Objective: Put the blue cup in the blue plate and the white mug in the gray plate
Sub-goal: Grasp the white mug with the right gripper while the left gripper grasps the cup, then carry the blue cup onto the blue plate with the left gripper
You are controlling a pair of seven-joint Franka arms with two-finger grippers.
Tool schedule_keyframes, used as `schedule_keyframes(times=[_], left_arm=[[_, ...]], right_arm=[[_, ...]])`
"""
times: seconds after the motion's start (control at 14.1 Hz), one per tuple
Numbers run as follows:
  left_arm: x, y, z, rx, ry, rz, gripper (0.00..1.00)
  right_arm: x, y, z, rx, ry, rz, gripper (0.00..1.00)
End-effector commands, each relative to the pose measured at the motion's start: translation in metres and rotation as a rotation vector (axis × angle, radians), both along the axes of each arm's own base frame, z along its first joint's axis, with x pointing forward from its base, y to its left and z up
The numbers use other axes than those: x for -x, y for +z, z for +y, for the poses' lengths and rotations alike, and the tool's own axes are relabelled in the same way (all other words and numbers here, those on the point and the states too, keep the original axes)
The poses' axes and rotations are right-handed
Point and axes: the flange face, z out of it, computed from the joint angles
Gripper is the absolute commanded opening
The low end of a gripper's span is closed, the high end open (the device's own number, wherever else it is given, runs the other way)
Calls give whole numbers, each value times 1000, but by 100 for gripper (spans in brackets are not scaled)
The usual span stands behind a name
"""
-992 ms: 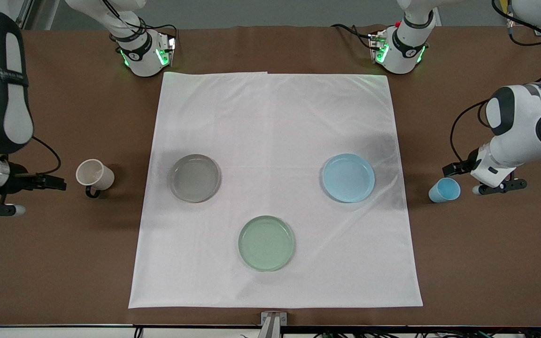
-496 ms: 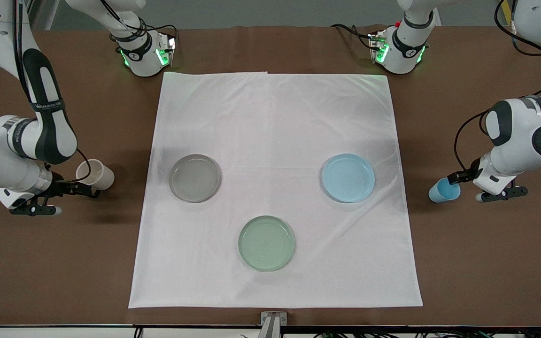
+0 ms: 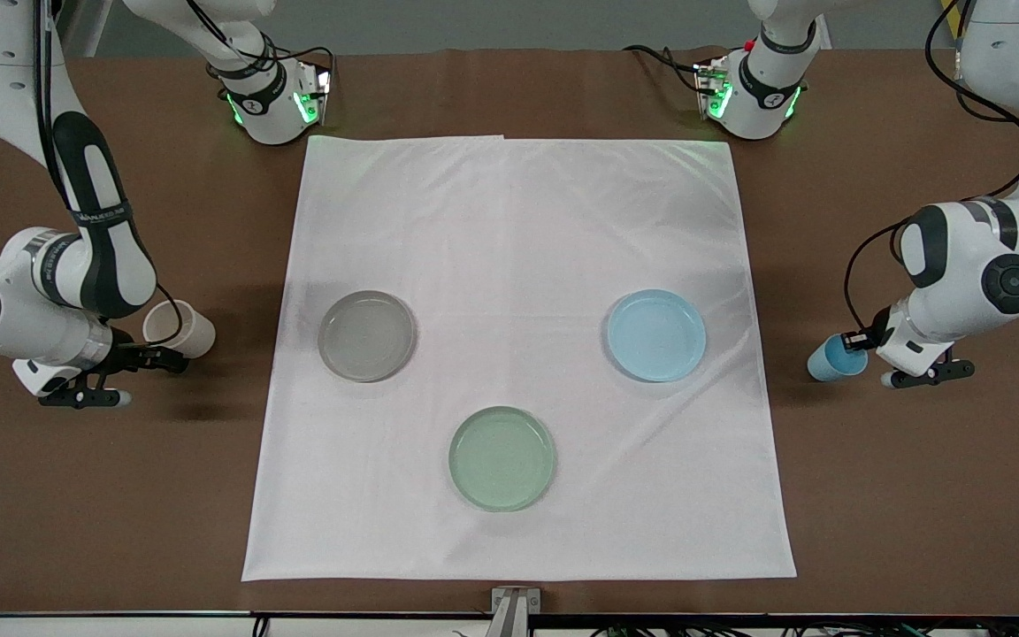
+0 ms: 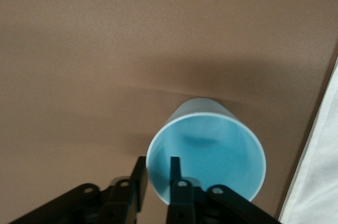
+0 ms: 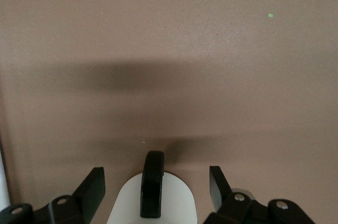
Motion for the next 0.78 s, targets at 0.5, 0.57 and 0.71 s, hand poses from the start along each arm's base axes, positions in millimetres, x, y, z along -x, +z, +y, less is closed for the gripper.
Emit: schedule_keyframes(times=[0.5, 0.57, 0.71], left_arm=[[3, 85, -153, 30, 86, 4, 0], [4, 81, -176, 38, 125, 11, 0], [8, 69, -216, 47, 170, 34, 0]], right_arm=[[13, -11, -2, -26, 10, 18, 49], [13, -11, -2, -26, 10, 18, 43], [13, -11, 0, -26, 15, 16, 34]])
